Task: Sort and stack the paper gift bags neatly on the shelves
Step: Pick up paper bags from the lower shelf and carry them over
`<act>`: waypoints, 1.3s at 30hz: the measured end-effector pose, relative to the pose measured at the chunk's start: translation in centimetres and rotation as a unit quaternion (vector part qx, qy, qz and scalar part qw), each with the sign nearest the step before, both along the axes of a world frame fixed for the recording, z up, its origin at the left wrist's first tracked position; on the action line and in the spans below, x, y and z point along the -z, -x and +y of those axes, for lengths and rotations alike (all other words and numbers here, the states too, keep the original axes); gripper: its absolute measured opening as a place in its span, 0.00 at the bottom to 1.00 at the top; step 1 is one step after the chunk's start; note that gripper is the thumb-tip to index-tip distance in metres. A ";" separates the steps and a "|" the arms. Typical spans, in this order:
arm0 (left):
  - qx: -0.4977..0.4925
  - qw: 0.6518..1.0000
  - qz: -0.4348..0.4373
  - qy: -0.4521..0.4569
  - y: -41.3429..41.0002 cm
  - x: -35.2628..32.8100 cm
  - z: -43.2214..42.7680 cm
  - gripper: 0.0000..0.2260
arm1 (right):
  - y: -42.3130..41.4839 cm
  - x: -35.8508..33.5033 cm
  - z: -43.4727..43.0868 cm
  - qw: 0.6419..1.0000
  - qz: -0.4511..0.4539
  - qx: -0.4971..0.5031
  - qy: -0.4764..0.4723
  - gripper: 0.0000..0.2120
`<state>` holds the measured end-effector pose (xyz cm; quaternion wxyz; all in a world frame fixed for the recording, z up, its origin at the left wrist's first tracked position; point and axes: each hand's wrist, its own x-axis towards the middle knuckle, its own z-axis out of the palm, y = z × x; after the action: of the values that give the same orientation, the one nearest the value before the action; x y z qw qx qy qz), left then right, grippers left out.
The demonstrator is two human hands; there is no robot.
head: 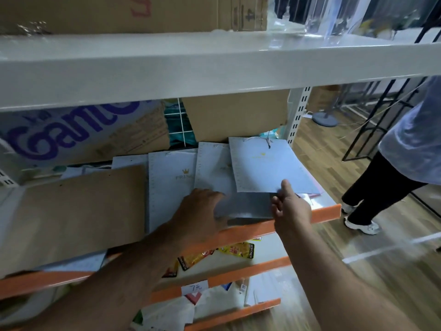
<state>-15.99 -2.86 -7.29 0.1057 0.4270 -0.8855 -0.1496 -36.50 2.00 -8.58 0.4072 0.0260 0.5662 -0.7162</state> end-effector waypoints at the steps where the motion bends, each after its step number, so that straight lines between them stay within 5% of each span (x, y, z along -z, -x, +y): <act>1: -0.007 1.000 -0.001 -0.001 -0.5 0.0 0.2 0.29 | -0.1 0.0 -0.2 1.000 -0.001 -0.012 -0.005 0.09; 12: -0.074 0.997 -0.008 -0.025 -8.1 -0.3 1.1 0.18 | -8.0 0.2 1.1 0.997 -0.007 -0.077 0.020 0.01; 17: -0.111 0.993 0.008 -0.033 -13.0 -0.3 1.2 0.24 | -12.8 0.3 1.3 0.993 0.028 -0.106 0.040 0.02; 21: -0.130 0.990 0.026 -0.045 -18.7 0.7 0.8 0.11 | -16.3 0.1 0.0 0.986 0.091 -0.138 0.024 0.02; 26: -0.127 0.990 0.006 -0.054 -24.9 1.2 0.5 0.25 | -18.4 -0.2 -2.3 0.989 0.091 -0.114 0.000 0.05; 30: -0.131 0.990 -0.002 -0.059 -27.6 1.6 0.2 0.26 | -18.8 -0.9 -2.3 0.991 0.075 -0.105 0.022 0.01; 39: -0.187 0.982 0.001 -0.039 -29.6 0.9 -1.1 0.25 | -21.1 -1.6 -1.9 0.972 0.165 -0.165 0.023 0.16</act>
<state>13.61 -3.98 -8.18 0.1154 0.5885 -0.7836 -0.1623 -15.43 0.12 -6.99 0.4216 -0.1956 0.6051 -0.6464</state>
